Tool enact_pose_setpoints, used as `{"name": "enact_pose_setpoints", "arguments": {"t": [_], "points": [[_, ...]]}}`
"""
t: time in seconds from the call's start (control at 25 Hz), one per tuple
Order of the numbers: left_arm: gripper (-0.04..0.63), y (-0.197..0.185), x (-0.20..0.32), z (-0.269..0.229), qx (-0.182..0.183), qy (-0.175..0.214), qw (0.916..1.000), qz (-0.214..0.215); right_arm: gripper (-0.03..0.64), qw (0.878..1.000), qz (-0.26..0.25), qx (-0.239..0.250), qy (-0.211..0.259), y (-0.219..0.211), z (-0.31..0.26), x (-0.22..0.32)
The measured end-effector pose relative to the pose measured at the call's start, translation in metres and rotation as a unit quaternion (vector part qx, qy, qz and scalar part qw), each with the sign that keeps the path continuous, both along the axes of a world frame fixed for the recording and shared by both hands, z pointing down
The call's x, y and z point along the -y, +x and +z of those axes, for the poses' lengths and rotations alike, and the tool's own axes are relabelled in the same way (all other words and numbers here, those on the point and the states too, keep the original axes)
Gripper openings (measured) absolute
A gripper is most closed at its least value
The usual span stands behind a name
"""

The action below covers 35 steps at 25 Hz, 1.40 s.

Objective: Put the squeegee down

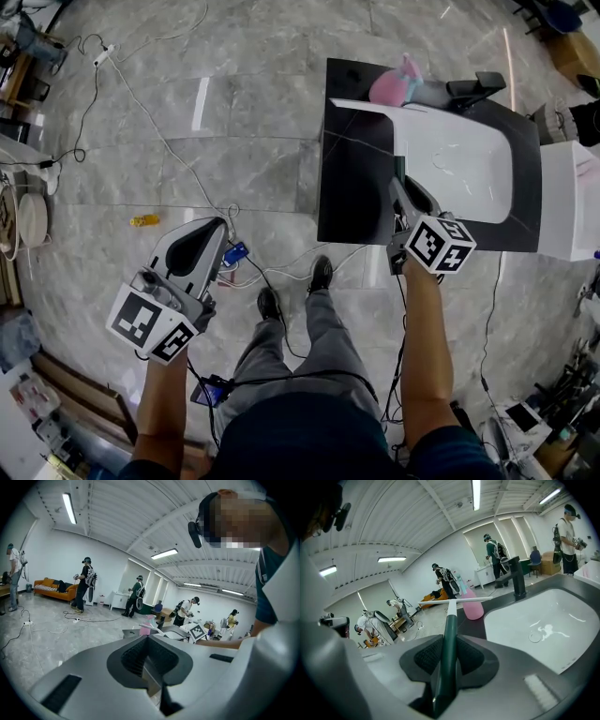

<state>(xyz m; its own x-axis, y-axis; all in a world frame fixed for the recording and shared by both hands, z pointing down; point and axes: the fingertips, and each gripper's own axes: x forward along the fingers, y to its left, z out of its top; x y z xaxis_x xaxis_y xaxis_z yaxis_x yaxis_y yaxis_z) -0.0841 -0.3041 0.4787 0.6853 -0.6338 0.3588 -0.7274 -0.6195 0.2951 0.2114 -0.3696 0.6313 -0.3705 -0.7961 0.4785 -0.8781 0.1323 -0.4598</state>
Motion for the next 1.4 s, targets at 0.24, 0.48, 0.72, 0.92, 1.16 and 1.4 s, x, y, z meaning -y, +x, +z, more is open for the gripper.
{"name": "enact_pose_setpoints", "arguments": {"t": [0.24, 0.48, 0.72, 0.92, 1.16, 1.4], "points": [[0.005, 0.006, 0.006, 0.009, 0.0, -0.004, 1.0, 0.0, 0.1, 1.0, -0.004, 0.0, -0.01, -0.002, 0.019, 0.004], [0.005, 0.01, 0.01, 0.022, 0.001, -0.01, 0.9999, 0.001, 0.1, 1.0, -0.003, 0.0, -0.019, -0.003, 0.041, 0.009], [0.005, 0.015, 0.011, 0.032, -0.002, -0.016, 0.9999, -0.001, 0.1, 1.0, -0.007, -0.002, -0.029, -0.005, 0.056, 0.012], [0.005, 0.017, 0.009, 0.038, -0.004, -0.021, 0.9998, -0.004, 0.1, 0.999, -0.01, -0.01, -0.037, -0.004, 0.067, 0.014], [0.005, 0.016, 0.009, 0.046, -0.002, -0.026, 0.9996, -0.008, 0.1, 0.999, -0.009, -0.021, -0.043, -0.004, 0.081, 0.018], [0.005, 0.015, 0.009, 0.046, -0.003, -0.026, 0.9996, -0.009, 0.101, 0.998, -0.011, -0.04, -0.042, -0.008, 0.087, 0.02]]}}
